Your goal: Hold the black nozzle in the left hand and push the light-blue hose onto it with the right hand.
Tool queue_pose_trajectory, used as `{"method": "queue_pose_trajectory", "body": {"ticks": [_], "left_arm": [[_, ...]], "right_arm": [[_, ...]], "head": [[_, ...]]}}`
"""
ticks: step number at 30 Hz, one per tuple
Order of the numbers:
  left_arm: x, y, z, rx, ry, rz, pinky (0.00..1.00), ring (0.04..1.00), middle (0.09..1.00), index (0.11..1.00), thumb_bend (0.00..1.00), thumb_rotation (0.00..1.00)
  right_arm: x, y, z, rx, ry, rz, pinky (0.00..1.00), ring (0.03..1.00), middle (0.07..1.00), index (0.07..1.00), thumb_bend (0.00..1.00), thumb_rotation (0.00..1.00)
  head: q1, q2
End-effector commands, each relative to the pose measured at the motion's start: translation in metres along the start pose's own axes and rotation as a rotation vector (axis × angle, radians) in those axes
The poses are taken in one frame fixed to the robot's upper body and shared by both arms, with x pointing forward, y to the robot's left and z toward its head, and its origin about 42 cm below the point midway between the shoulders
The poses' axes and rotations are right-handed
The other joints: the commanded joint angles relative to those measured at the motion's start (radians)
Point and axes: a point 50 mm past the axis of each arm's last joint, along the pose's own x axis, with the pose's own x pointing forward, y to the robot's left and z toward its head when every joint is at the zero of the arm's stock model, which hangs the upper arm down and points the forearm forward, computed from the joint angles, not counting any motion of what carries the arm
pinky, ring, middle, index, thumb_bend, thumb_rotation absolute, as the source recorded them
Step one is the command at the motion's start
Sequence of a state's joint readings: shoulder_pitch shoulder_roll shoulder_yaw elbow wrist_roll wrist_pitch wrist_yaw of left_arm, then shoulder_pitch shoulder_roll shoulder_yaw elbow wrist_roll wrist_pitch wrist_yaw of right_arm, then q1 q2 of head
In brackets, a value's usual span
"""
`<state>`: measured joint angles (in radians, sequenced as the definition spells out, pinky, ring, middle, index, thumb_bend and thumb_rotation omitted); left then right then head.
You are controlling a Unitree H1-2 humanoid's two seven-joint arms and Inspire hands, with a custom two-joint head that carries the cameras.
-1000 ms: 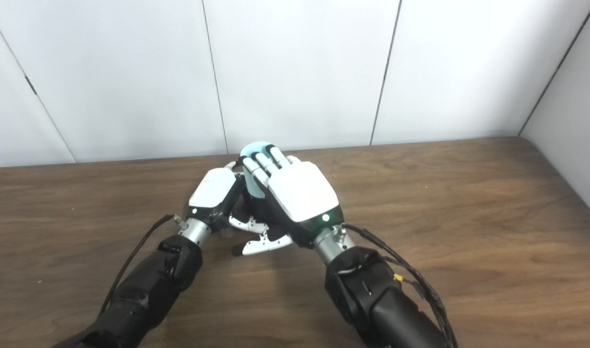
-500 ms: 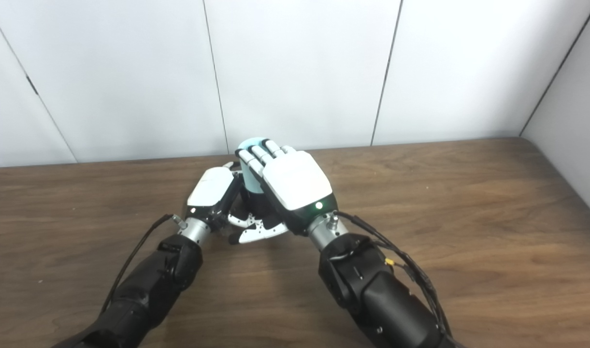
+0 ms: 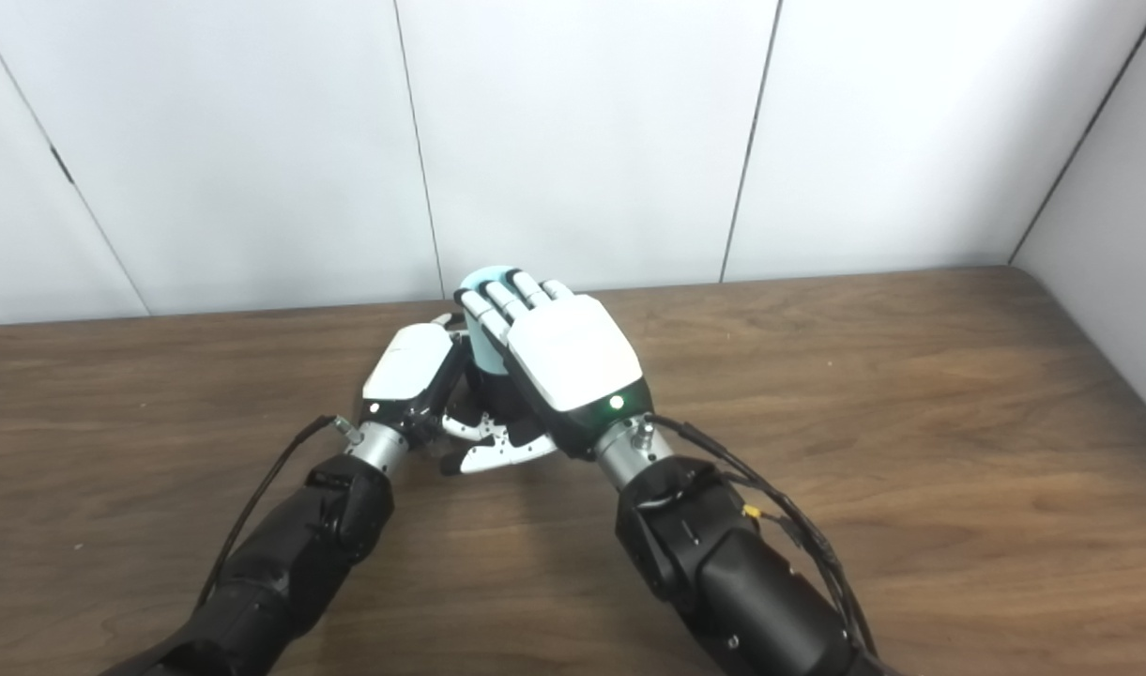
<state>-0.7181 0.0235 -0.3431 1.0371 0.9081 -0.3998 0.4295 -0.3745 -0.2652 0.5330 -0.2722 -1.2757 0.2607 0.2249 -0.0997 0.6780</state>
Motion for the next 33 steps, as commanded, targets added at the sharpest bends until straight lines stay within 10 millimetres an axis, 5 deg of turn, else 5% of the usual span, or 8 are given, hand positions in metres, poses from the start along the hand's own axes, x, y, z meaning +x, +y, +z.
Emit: {"method": "queue_pose_trajectory", "body": {"ticks": [1,33], "left_arm": [[-0.199,-0.186,0.026,-0.267,0.380,-0.408,0.90,0.465,0.460,0.517,0.50,0.00],[-0.198,-0.185,0.022,-0.266,0.388,-0.411,0.92,0.467,0.469,0.504,0.50,0.00]], "right_arm": [[-0.076,0.131,0.017,0.078,-0.062,0.796,0.89,0.914,0.941,0.908,0.89,0.85],[-0.100,0.147,0.030,0.074,-0.088,0.859,0.88,0.898,0.926,0.898,0.85,0.85]], "head": [[-0.001,0.000],[-0.005,-0.006]]}}
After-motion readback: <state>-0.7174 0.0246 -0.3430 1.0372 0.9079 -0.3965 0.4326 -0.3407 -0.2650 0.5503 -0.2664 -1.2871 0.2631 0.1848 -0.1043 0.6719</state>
